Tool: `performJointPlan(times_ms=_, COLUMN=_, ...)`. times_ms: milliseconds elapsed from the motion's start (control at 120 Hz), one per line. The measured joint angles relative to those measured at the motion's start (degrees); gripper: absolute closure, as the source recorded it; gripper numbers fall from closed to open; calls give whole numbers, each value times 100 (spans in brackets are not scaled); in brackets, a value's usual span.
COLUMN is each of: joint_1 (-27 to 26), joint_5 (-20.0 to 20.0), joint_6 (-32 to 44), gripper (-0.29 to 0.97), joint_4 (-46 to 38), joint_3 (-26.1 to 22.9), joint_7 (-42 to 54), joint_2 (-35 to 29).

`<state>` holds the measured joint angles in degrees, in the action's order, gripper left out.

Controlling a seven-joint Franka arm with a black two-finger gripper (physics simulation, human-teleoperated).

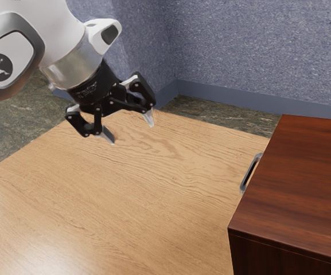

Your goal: Pull the drawer handle with one arm to open the drawer

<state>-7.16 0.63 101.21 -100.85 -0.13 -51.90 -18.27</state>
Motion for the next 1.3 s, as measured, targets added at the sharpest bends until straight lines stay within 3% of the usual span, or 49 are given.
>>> performJointPlan(times_ms=125, joint_1=24, joint_5=-10, joint_6=-925, gripper=6, joint_4=-117, joint_3=51, joint_7=-1010, joint_2=-22)
performJointPlan(times_ms=225, joint_1=-116, joint_5=303, joint_6=-1335, gripper=3, joint_4=-206, joint_3=32, joint_7=-1691, joint_2=-116)
performJointPlan(times_ms=308, joint_1=-121, joint_5=256, joint_6=-1423, gripper=3, joint_4=-230, joint_3=69, joint_7=-1693, joint_2=-65)
performJointPlan(times_ms=475, joint_1=-136, joint_5=-81, joint_6=-500, gripper=2, joint_4=-527, joint_3=60, joint_7=-750, joint_2=167)
performJointPlan(times_ms=658, joint_1=-130, joint_5=558, joint_6=1359, gripper=1, joint_4=-1203, joint_3=99, joint_7=624, joint_2=223)
performJointPlan(times_ms=792, joint_1=-165, joint_5=821, joint_6=2207, gripper=1, joint_4=-1374, joint_3=99, joint_7=1458, joint_2=226)
performJointPlan(times_ms=950, joint_1=-244, joint_5=875, joint_6=2691, gripper=1, joint_4=-1462, joint_3=96, joint_7=2422, joint_2=223)
performJointPlan(times_ms=1108, joint_1=-244, joint_5=1198, joint_6=2943, gripper=2, joint_4=-1473, joint_3=107, joint_7=3433, joint_2=314)
performJointPlan(times_ms=1300, joint_1=-283, joint_5=1509, joint_6=3040, gripper=2, joint_4=-1573, joint_3=93, joint_7=3780, joint_2=352)
